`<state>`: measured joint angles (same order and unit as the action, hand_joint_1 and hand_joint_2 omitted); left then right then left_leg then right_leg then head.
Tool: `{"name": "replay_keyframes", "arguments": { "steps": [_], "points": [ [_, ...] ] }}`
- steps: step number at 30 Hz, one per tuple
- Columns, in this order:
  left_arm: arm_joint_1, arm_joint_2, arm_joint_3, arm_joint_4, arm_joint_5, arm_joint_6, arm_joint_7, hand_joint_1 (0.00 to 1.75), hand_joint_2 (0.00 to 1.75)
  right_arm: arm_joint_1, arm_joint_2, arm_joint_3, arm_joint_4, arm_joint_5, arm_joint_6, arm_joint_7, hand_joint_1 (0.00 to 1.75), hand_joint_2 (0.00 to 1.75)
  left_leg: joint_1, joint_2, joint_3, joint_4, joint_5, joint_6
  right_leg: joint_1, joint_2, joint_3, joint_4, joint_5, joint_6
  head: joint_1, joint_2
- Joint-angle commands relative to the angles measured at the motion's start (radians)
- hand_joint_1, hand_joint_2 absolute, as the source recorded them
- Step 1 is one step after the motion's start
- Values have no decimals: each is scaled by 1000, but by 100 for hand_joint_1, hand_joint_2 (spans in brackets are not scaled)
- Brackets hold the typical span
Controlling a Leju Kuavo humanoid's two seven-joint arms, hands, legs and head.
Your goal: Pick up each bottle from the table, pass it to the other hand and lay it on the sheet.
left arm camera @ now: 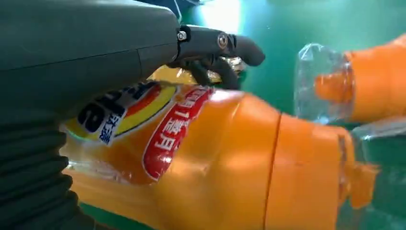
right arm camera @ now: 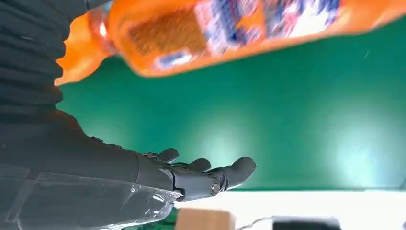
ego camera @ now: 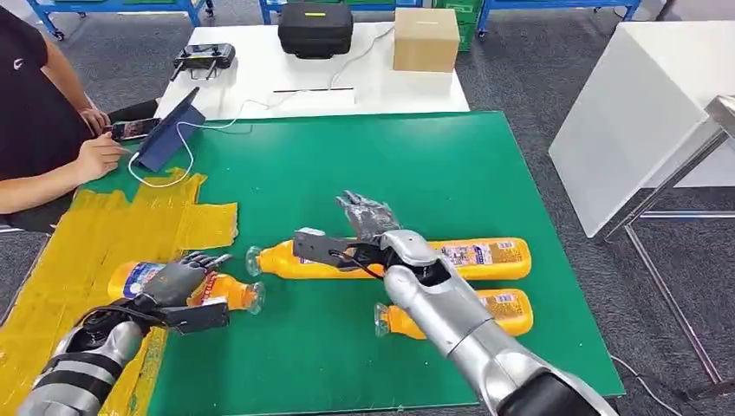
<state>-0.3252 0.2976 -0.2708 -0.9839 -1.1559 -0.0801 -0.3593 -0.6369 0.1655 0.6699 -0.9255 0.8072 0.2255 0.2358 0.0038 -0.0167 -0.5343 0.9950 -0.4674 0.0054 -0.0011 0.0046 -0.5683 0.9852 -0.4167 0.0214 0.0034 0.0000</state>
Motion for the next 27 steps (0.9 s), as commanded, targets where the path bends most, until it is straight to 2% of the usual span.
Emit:
{"name": "replay_keyframes", "arguments": {
  "steps": [1,3,8,11,15,16,17,18,19,24,27],
  "points": [
    [-15,-44,17,70,192,-91,-90,0,0,-58,39,91,213,-4,8,-38,0,175,-1,3,0,-1,1,0,0,2,-1,-1,2,0,0,0],
    [-19,-75,61,17,274,-126,-97,0,0,-37,41,105,233,-1,2,-47,0,175,0,2,1,-1,0,0,0,1,0,-1,1,0,0,0],
    [16,-253,298,-169,633,-201,-65,0,0,30,15,130,256,20,-39,-62,0,175,0,-2,-1,0,1,0,1,-4,0,-2,0,1,0,0],
    [27,-251,294,-196,640,-206,-47,0,0,36,10,131,261,25,-47,-65,0,175,0,-2,-4,1,0,1,1,-3,-3,-2,0,1,1,0],
    [52,-307,391,-265,797,-225,-64,0,0,49,-6,139,273,57,-54,-48,0,175,-1,3,-5,0,-1,0,0,1,-5,-1,0,1,0,0],
    [69,-325,399,-338,768,-155,-101,0,0,54,-9,138,296,83,-44,-12,0,175,0,3,-4,0,-1,0,1,0,-5,-3,0,1,0,0],
    [83,-327,391,-400,773,-163,-115,0,0,47,-28,176,318,154,-46,41,0,175,0,3,-5,0,-1,0,1,-1,-5,-3,0,1,0,0],
    [88,-329,390,-426,778,-170,-105,0,0,50,-29,169,321,162,-53,39,0,175,0,3,-6,1,-1,1,1,-1,-6,-2,0,1,1,0],
    [92,-352,415,-454,838,-194,-81,0,0,50,-35,162,337,189,-58,55,175,175,0,3,-7,1,-1,1,1,-2,-7,-3,0,1,0,0],
    [101,-367,427,-483,885,-209,-52,0,0,54,-44,137,339,207,-77,69,175,175,0,2,-7,0,0,1,1,-2,-7,-4,1,1,2,0],
    [103,-366,427,-481,884,-208,-52,0,0,53,-43,137,337,209,-76,70,175,175,0,7,-7,0,0,0,1,2,-8,-2,1,0,1,0]
  ]
}}
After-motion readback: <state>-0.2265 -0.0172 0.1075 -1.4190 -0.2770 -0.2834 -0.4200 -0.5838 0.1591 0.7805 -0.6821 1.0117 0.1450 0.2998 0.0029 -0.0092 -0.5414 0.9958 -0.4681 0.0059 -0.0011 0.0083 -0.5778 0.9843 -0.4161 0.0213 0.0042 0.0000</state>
